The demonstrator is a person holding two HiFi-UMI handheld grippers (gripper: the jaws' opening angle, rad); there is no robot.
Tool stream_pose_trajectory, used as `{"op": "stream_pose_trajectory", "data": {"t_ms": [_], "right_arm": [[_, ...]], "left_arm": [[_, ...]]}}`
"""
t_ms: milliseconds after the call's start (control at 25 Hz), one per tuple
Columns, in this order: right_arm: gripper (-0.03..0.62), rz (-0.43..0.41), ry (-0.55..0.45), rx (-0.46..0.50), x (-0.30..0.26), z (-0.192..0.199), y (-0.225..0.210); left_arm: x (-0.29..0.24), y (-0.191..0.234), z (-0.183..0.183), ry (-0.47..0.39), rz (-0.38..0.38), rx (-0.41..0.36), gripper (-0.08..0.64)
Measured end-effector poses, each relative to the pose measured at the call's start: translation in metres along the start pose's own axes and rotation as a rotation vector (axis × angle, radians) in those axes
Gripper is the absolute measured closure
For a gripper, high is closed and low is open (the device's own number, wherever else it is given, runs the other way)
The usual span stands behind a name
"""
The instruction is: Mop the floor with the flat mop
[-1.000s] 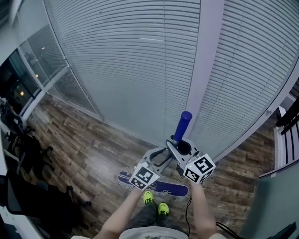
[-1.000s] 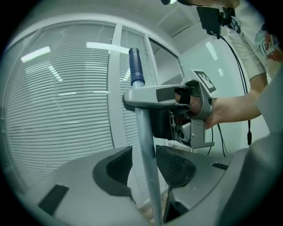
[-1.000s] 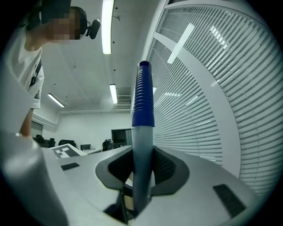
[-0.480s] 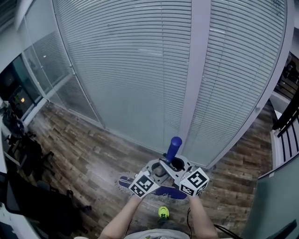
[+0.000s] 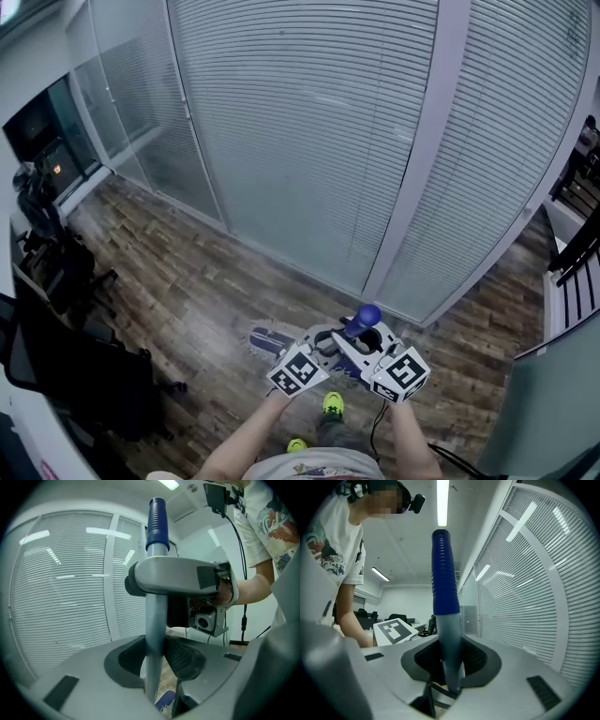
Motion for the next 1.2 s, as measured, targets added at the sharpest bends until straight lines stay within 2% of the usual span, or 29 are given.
{"op": "stream_pose_trajectory", "data": {"t_ms": [160, 360, 480, 600, 760, 880, 1000, 1080, 1200], "right_arm": [[0.482, -0.04, 0.027, 0.013, 0.012, 0.004, 0.071], [0.466, -0.08, 0.019, -0.029, 0.027, 0.019, 0.15], [0.46, -0.13, 0.031, -0.018, 0.034, 0.026, 0.186], [0.449, -0.187, 0.025, 0.024, 0.047, 0.036, 0.216], [0.442, -0.197, 0.058, -0.022, 0.065, 0.046, 0.237], [0.439, -0.22, 0.069, -0.013, 0.073, 0.051, 0.241], [0.437, -0.214, 0.04, -0.033, 0.074, 0.054, 0.242], [0.437, -0.224, 0.039, -0.024, 0.072, 0.054, 0.244], [0.434, -0.28, 0.103, 0.025, 0.071, 0.058, 0.258]], "left_arm": [[0.048, -0.045, 0.026, -0.017, 0.016, 0.012, 0.434], [0.098, -0.098, 0.065, -0.095, 0.006, 0.096, 0.434], [0.12, -0.125, 0.08, -0.084, 0.003, 0.09, 0.434], [0.134, -0.152, 0.096, -0.061, 0.033, 0.085, 0.434], [0.14, -0.176, 0.112, -0.084, 0.046, 0.106, 0.43], [0.137, -0.182, 0.117, -0.082, 0.088, 0.104, 0.423], [0.136, -0.182, 0.119, -0.076, 0.099, 0.104, 0.422], [0.135, -0.181, 0.12, -0.055, 0.105, 0.097, 0.422], [0.134, -0.184, 0.132, 0.003, 0.132, 0.059, 0.422]]}}
Point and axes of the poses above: the fingertips, and each gripper's own axes: x backward along the fingers, y to its left, z out of its underside, the point moved 10 cm from there along x, backward along the fingers, and after that the axes turned 5 degrees about x, right-handed, at the moved point
